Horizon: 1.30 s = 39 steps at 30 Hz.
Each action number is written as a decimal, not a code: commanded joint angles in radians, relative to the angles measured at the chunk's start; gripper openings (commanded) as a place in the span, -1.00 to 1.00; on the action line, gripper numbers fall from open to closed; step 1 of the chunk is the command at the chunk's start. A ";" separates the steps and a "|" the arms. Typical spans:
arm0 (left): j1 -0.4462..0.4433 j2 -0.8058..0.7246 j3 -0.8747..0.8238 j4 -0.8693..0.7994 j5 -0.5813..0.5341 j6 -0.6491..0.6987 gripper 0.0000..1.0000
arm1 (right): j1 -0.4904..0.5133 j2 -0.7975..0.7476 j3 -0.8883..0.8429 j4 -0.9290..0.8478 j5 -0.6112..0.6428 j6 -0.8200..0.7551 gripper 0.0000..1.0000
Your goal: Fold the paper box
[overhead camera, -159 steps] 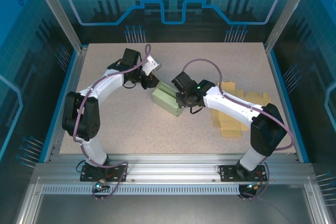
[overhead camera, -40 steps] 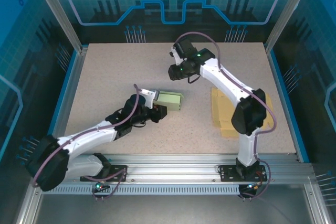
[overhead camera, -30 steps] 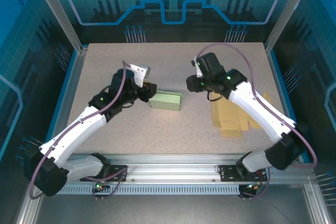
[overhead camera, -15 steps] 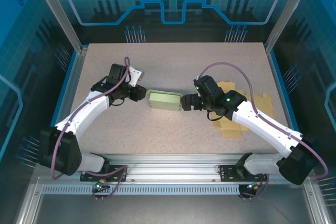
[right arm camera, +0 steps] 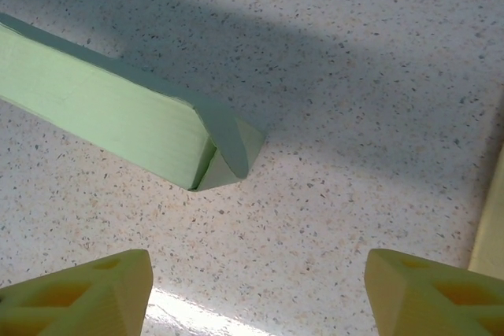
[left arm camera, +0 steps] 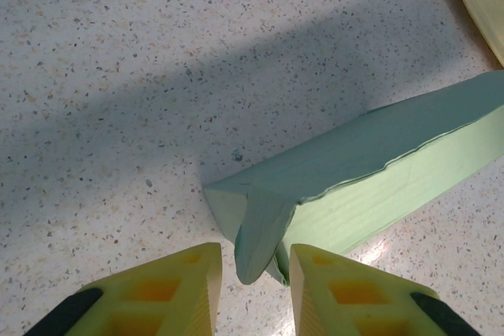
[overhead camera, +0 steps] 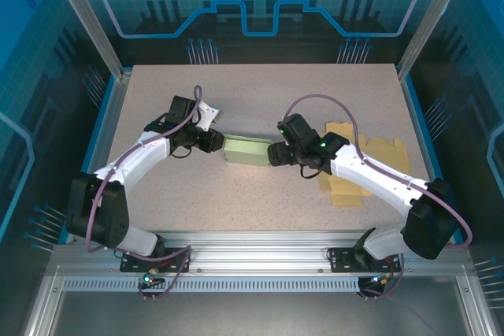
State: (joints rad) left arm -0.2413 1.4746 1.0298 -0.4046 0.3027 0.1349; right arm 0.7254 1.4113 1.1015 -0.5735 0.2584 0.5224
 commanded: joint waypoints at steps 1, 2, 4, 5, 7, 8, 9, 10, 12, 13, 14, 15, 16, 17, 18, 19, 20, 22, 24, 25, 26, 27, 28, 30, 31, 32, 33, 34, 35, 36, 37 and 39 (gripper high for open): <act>0.005 0.025 0.017 0.020 0.013 0.025 -0.39 | -0.009 0.028 0.034 0.041 -0.030 -0.015 0.44; 0.005 0.030 0.019 0.021 0.004 0.024 -0.39 | -0.010 0.038 0.040 0.040 -0.034 -0.016 0.43; 0.005 0.038 0.022 0.023 -0.005 0.025 -0.39 | -0.015 0.057 0.054 0.038 -0.043 -0.022 0.33; 0.005 0.041 0.024 0.025 -0.009 0.022 -0.39 | -0.015 0.066 0.060 0.037 -0.045 -0.023 0.28; 0.005 0.047 0.028 0.027 -0.011 0.020 -0.38 | -0.016 0.077 0.070 0.035 -0.048 -0.024 0.24; 0.005 0.050 0.031 0.027 -0.009 0.020 -0.38 | -0.017 0.082 0.075 0.035 -0.048 -0.022 0.19; 0.005 0.050 0.034 0.026 -0.008 0.017 -0.38 | -0.018 0.087 0.077 0.035 -0.049 -0.021 0.12; 0.005 0.052 0.036 0.027 -0.004 0.013 -0.38 | -0.021 0.090 0.078 0.035 -0.051 -0.019 0.08; 0.005 0.052 0.038 0.031 0.012 0.010 -0.38 | -0.022 0.095 0.082 0.035 -0.054 -0.015 0.04; 0.005 0.053 0.038 0.035 0.018 0.006 -0.38 | -0.023 0.101 0.084 0.034 -0.050 -0.012 0.05; 0.004 0.052 0.037 0.039 0.021 0.003 -0.38 | -0.024 0.104 0.085 0.036 -0.046 -0.011 0.04; 0.004 0.052 0.036 0.041 0.021 0.002 -0.37 | -0.027 0.106 0.086 0.037 -0.041 -0.009 0.04; 0.003 0.050 0.035 0.043 0.020 -0.001 -0.38 | -0.030 0.110 0.086 0.038 -0.034 -0.007 0.00; 0.004 0.050 0.035 0.043 0.019 -0.003 -0.37 | -0.034 0.114 0.086 0.040 -0.031 -0.006 -0.03; 0.004 0.051 0.035 0.044 0.020 -0.004 -0.37 | -0.037 0.119 0.086 0.043 -0.031 -0.008 -0.05; 0.004 0.050 0.035 0.044 0.022 -0.006 -0.36 | -0.042 0.126 0.088 0.048 -0.034 -0.008 -0.07; 0.004 0.047 0.036 0.043 0.025 -0.007 -0.36 | -0.048 0.135 0.093 0.049 -0.039 -0.010 -0.08; 0.003 0.041 0.034 0.045 0.034 -0.016 -0.32 | -0.048 0.150 0.103 0.049 -0.049 -0.013 -0.11; -0.001 0.031 0.029 0.050 0.041 -0.027 -0.21 | -0.048 0.161 0.111 0.053 -0.064 -0.013 -0.15; -0.005 0.026 0.025 0.052 0.042 -0.032 -0.15 | -0.048 0.163 0.112 0.057 -0.067 -0.013 -0.18; -0.010 0.021 0.020 0.056 0.045 -0.036 -0.13 | -0.046 0.166 0.113 0.060 -0.067 -0.012 -0.20; -0.014 0.019 0.016 0.057 0.044 -0.041 -0.11 | -0.047 0.167 0.115 0.060 -0.068 -0.010 -0.20; -0.017 0.020 0.012 0.062 0.043 -0.048 -0.10 | -0.047 0.167 0.115 0.060 -0.067 -0.010 -0.20; -0.025 0.029 0.006 0.072 0.035 -0.056 -0.09 | -0.046 0.169 0.115 0.060 -0.068 -0.008 -0.20; -0.030 0.039 0.007 0.075 0.025 -0.060 -0.09 | -0.046 0.169 0.115 0.061 -0.070 -0.008 -0.20; -0.035 0.051 0.011 0.073 0.016 -0.060 -0.08 | -0.046 0.170 0.116 0.061 -0.070 -0.007 -0.20; -0.039 0.061 0.014 0.073 0.009 -0.060 -0.08 | -0.046 0.172 0.115 0.061 -0.071 -0.007 -0.21; -0.044 0.073 0.017 0.074 0.006 -0.061 -0.08 | -0.047 0.172 0.115 0.060 -0.072 -0.006 -0.23; -0.049 0.083 0.022 0.076 0.003 -0.063 -0.08 | -0.046 0.173 0.114 0.061 -0.073 -0.004 -0.24; -0.052 0.092 0.025 0.077 0.000 -0.064 -0.08 | -0.046 0.173 0.113 0.061 -0.075 -0.004 -0.27; -0.056 0.101 0.028 0.078 -0.004 -0.067 -0.08 | -0.047 0.175 0.113 0.061 -0.077 -0.002 -0.28; -0.061 0.115 0.036 0.074 -0.019 -0.072 -0.10 | -0.046 0.176 0.112 0.061 -0.078 0.001 -0.32</act>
State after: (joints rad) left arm -0.2924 1.5635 1.0374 -0.3351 0.3042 0.0776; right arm 0.6842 1.5719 1.1866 -0.5217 0.1974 0.5144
